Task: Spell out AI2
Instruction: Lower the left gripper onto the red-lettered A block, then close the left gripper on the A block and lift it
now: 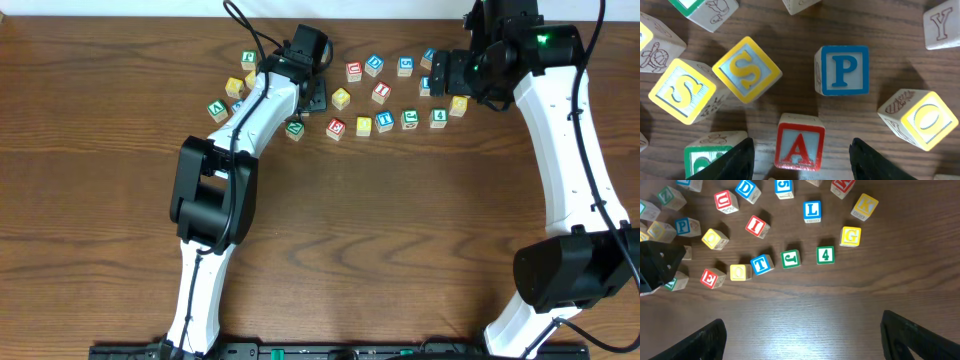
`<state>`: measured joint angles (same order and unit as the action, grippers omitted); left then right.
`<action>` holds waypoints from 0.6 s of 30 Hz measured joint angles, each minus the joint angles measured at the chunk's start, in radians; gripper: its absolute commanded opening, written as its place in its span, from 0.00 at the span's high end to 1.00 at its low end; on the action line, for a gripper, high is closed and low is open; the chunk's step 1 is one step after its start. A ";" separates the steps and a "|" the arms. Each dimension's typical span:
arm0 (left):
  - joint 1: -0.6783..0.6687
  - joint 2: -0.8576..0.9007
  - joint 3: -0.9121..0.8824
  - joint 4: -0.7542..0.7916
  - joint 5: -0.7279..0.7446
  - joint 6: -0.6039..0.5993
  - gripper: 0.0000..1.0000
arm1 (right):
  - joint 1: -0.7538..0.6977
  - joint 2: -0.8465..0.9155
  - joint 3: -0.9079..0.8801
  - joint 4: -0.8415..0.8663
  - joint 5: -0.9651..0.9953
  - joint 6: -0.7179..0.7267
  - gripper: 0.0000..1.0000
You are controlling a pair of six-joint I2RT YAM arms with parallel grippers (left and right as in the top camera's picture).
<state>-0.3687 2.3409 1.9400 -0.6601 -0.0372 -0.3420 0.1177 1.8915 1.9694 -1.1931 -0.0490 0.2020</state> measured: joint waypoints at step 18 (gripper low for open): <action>0.000 0.042 0.000 0.031 -0.045 -0.003 0.52 | 0.000 0.000 0.000 -0.001 0.021 0.000 0.05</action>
<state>-0.3687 2.3825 1.9400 -0.6296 -0.0826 -0.3450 0.1177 1.8915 1.9694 -1.1938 -0.0284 0.2020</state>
